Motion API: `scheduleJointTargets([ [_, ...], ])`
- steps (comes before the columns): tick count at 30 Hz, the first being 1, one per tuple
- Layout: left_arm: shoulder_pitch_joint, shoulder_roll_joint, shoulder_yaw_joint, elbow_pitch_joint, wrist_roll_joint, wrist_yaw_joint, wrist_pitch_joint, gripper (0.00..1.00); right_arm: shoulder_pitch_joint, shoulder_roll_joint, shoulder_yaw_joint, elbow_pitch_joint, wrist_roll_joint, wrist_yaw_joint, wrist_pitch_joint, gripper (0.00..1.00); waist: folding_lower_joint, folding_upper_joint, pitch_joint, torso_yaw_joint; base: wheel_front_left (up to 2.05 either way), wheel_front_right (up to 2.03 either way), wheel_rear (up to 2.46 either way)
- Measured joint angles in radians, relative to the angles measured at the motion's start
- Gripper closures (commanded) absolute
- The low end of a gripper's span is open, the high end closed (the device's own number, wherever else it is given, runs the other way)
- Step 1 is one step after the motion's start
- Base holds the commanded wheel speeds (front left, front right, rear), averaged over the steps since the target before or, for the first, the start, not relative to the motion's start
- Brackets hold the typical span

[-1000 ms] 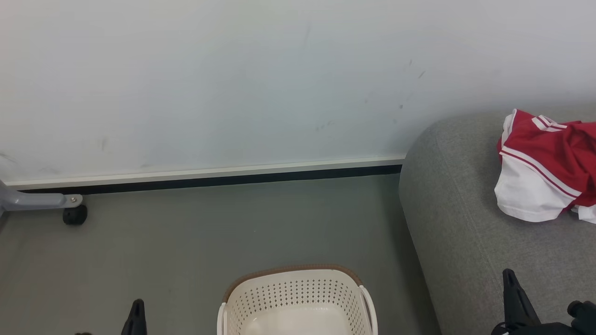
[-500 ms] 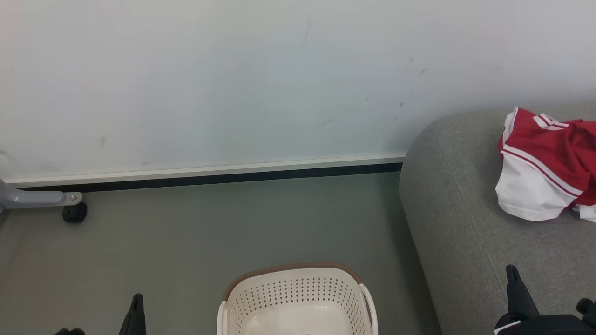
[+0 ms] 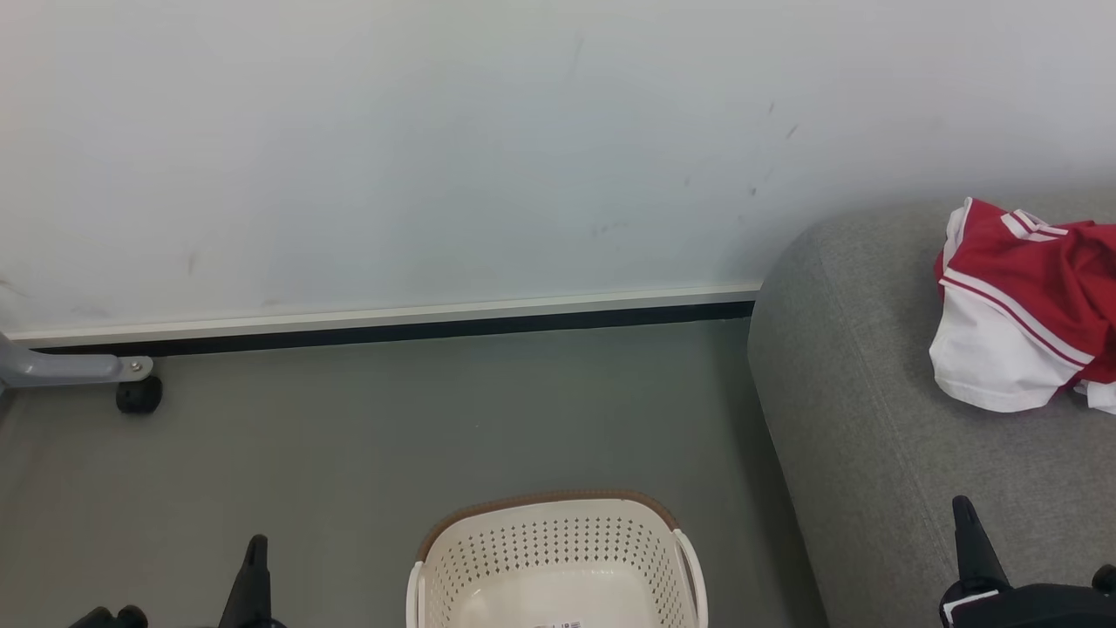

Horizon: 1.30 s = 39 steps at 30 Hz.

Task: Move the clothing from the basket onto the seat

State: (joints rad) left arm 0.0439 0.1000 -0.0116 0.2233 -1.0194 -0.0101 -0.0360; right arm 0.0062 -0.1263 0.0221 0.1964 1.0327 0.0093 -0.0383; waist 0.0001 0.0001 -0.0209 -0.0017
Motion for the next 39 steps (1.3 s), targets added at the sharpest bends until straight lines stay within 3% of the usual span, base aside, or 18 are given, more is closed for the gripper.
scheduleJointTargets([
  [39, -0.091, -0.044, 0.081, 0.058, -0.456, -0.088, 0.119, 1.0, -0.072, 0.065, -0.123, 0.081, 0.445, 0.087, 0.119, 1.0, 0.0, -0.0001, 0.018, 0.001, 0.0, 0.0, 0.0],
])
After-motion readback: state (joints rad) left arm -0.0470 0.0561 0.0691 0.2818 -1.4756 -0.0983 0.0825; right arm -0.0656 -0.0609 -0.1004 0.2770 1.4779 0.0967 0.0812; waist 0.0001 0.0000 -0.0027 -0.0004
